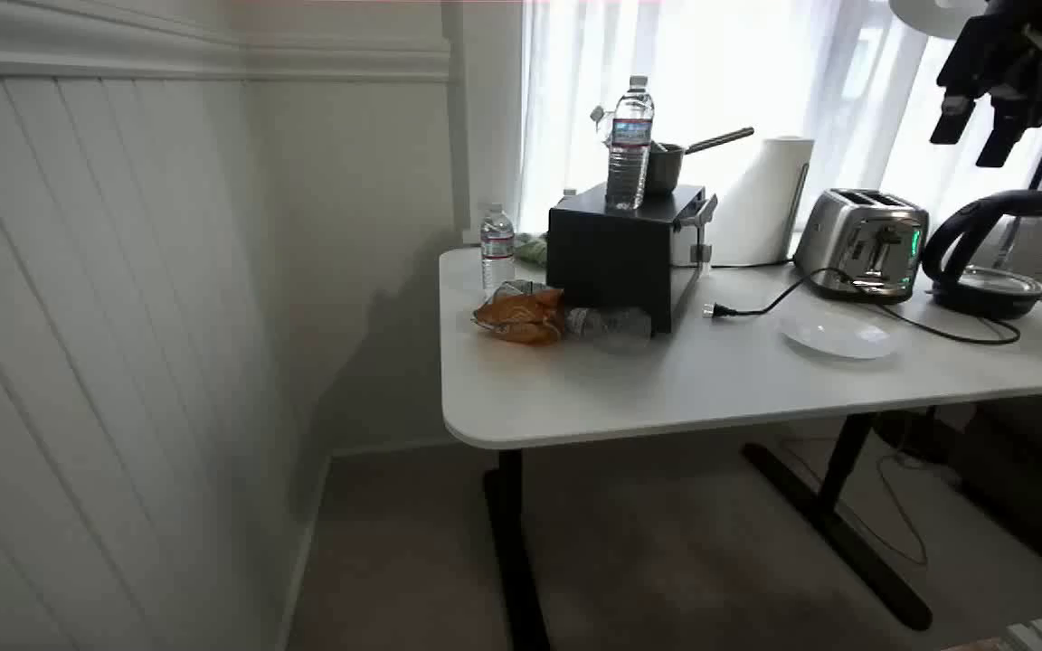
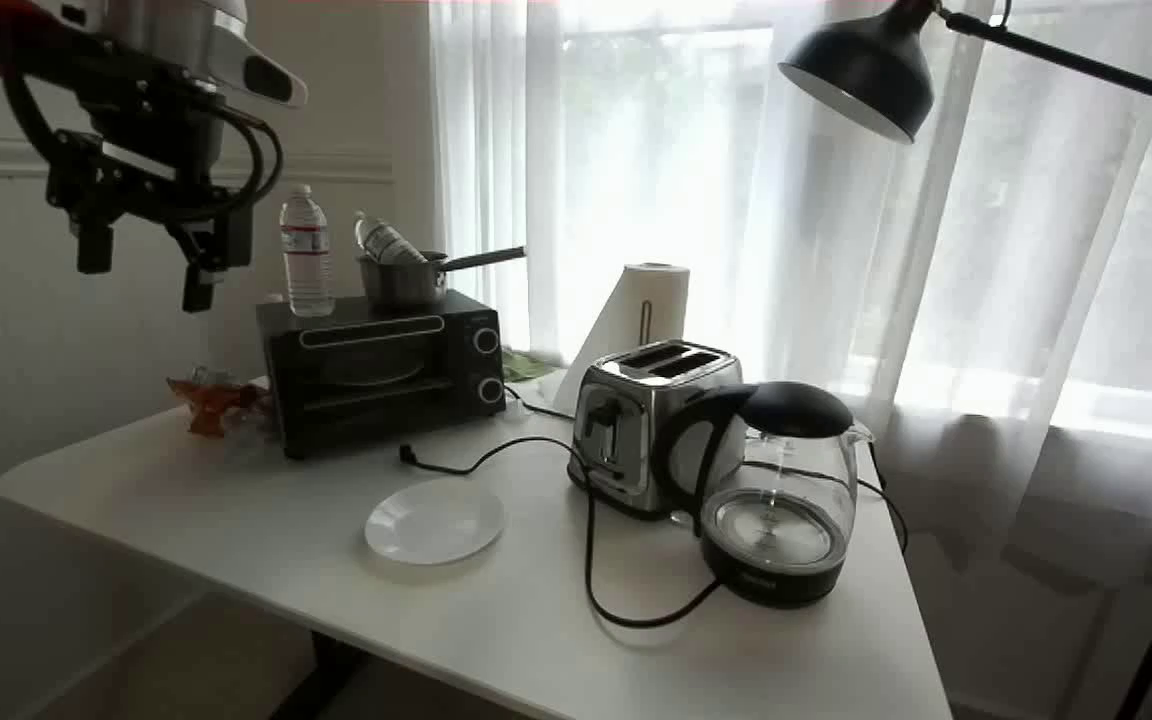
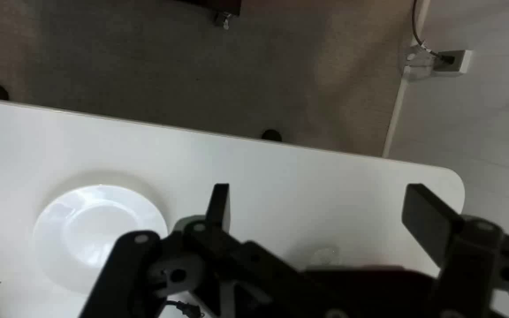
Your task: Push down the toaster lever
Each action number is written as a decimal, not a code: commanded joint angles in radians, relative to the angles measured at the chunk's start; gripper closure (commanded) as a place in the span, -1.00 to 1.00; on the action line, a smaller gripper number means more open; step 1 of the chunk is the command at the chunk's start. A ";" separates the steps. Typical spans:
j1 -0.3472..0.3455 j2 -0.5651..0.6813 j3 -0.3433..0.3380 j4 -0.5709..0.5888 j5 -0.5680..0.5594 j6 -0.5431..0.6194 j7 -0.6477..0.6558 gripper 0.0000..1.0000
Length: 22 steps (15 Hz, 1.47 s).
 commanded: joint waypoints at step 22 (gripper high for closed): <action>-0.318 0.276 -0.030 0.118 -0.174 0.371 0.273 -0.45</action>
